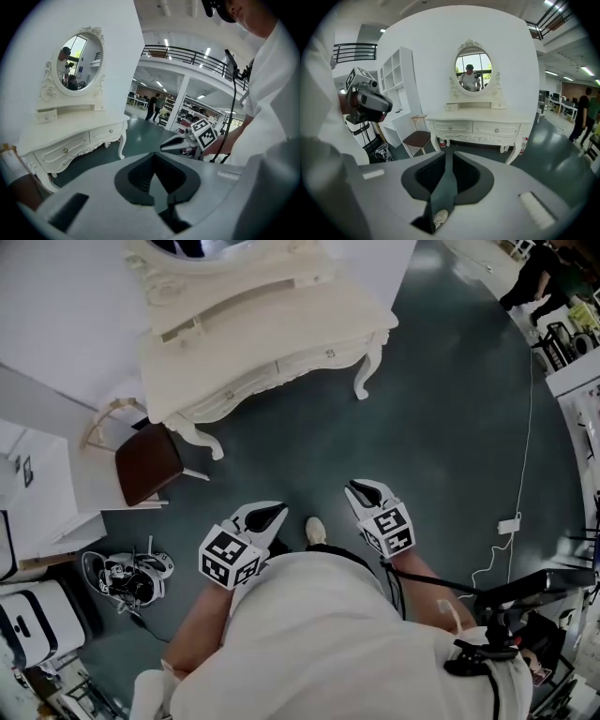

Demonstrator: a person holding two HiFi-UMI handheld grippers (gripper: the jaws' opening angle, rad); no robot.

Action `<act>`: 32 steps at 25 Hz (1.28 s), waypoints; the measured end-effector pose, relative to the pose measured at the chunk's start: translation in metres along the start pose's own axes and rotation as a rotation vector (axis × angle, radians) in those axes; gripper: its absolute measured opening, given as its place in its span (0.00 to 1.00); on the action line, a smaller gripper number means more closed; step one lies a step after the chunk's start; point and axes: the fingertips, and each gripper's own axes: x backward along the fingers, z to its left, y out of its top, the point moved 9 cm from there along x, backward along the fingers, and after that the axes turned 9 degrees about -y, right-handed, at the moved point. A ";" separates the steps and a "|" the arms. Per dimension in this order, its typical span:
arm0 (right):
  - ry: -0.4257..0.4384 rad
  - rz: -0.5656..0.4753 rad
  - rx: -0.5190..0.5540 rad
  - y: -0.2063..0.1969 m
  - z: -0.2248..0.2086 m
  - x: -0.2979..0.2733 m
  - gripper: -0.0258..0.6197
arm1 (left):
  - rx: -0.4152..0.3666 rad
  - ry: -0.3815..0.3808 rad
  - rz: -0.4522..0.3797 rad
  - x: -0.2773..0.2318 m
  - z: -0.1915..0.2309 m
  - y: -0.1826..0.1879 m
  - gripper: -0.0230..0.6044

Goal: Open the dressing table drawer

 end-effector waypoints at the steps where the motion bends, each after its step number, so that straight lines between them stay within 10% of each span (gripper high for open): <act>1: -0.001 0.006 -0.007 0.002 -0.008 -0.006 0.12 | 0.004 -0.007 -0.003 -0.005 0.004 0.007 0.04; 21: -0.151 0.018 -0.086 0.180 -0.122 -0.228 0.10 | -0.061 -0.132 -0.028 -0.037 0.275 0.152 0.04; 32: -0.195 0.023 -0.127 0.242 -0.225 -0.342 0.14 | 0.021 -0.003 -0.050 -0.040 0.372 0.200 0.04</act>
